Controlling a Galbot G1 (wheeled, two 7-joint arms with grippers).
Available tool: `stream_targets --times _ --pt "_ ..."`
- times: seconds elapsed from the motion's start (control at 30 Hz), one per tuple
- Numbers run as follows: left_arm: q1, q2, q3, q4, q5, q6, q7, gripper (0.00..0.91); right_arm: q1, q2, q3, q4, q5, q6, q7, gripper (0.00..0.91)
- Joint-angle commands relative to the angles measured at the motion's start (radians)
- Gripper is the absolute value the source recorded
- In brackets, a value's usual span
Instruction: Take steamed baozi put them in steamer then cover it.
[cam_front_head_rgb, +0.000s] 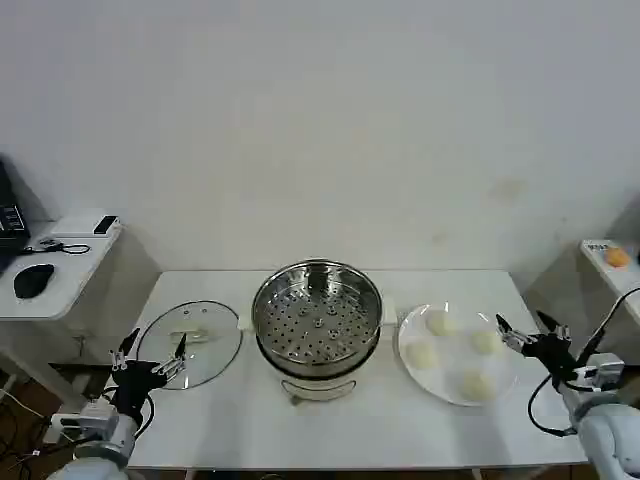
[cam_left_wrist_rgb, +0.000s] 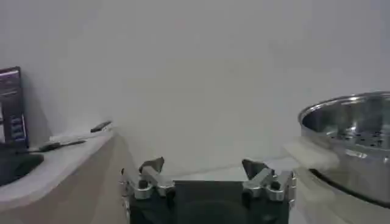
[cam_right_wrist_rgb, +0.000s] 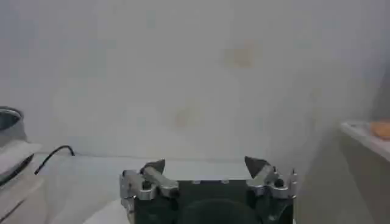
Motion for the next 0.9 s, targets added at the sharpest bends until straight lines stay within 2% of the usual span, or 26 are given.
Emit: stream_targets --times 0.03,0.07,0.1,0.13,0.2,0.27,0.3,0.33,0.43,0.53,0.63,0.7,0.77,0.83,0.9 --pt "0.014 -0.011 -0.005 -0.031 0.001 0.0 -0.004 0.907 0.148 -0.12 -0.038 -0.035 -0.098 -0.072 -0.094 0.907" --pt "0.018 -0.013 -0.007 -0.038 0.0 0.0 -0.004 0.907 0.17 -0.139 -0.047 -0.048 -0.107 -0.085 -0.12 0.907" --pt "0.023 -0.015 -0.009 -0.047 0.0 0.0 -0.004 0.907 0.206 -0.167 -0.06 -0.069 -0.139 -0.1 -0.18 0.907" --pt "0.029 -0.018 -0.012 -0.055 0.0 0.0 -0.003 0.907 0.267 -0.212 -0.087 -0.097 -0.189 -0.106 -0.279 0.907" --pt "0.037 -0.021 -0.011 -0.065 0.0 -0.001 -0.003 0.907 0.334 -0.253 -0.133 -0.152 -0.279 -0.075 -0.391 0.907" --pt "0.042 -0.03 -0.012 -0.076 0.0 -0.003 -0.005 0.907 0.452 -0.291 -0.226 -0.232 -0.365 -0.039 -0.551 0.907" --pt "0.043 -0.035 -0.013 -0.078 0.0 -0.003 -0.005 0.907 0.509 -0.3 -0.256 -0.264 -0.403 -0.027 -0.583 0.907" --pt "0.044 -0.038 -0.015 -0.082 0.001 -0.003 -0.004 0.907 0.558 -0.305 -0.302 -0.293 -0.441 -0.016 -0.655 0.907" --pt "0.052 -0.038 -0.02 -0.093 0.0 -0.003 -0.001 0.907 0.697 -0.3 -0.413 -0.372 -0.574 -0.008 -0.782 0.907" --pt "0.058 -0.037 -0.028 -0.102 0.002 -0.004 0.001 0.907 0.821 -0.261 -0.524 -0.427 -0.668 -0.015 -0.878 0.907" --pt "0.061 -0.037 -0.034 -0.107 0.001 -0.006 -0.002 0.907 0.956 -0.207 -0.652 -0.507 -0.757 0.024 -0.99 0.907" --pt "0.062 -0.041 -0.035 -0.11 0.003 -0.006 -0.001 0.907 1.052 -0.185 -0.747 -0.546 -0.799 0.051 -1.037 0.907" --pt "0.06 -0.047 -0.034 -0.117 0.006 -0.006 0.001 0.907 1.118 -0.167 -0.841 -0.581 -0.9 0.055 -1.09 0.907" --pt "0.058 -0.053 -0.031 -0.123 0.017 -0.006 0.003 0.907 1.181 -0.147 -0.95 -0.615 -0.949 0.079 -1.098 0.907" --pt "0.058 -0.058 -0.029 -0.13 0.025 -0.005 0.007 0.907 1.208 -0.118 -0.998 -0.65 -0.964 0.095 -1.108 0.907"
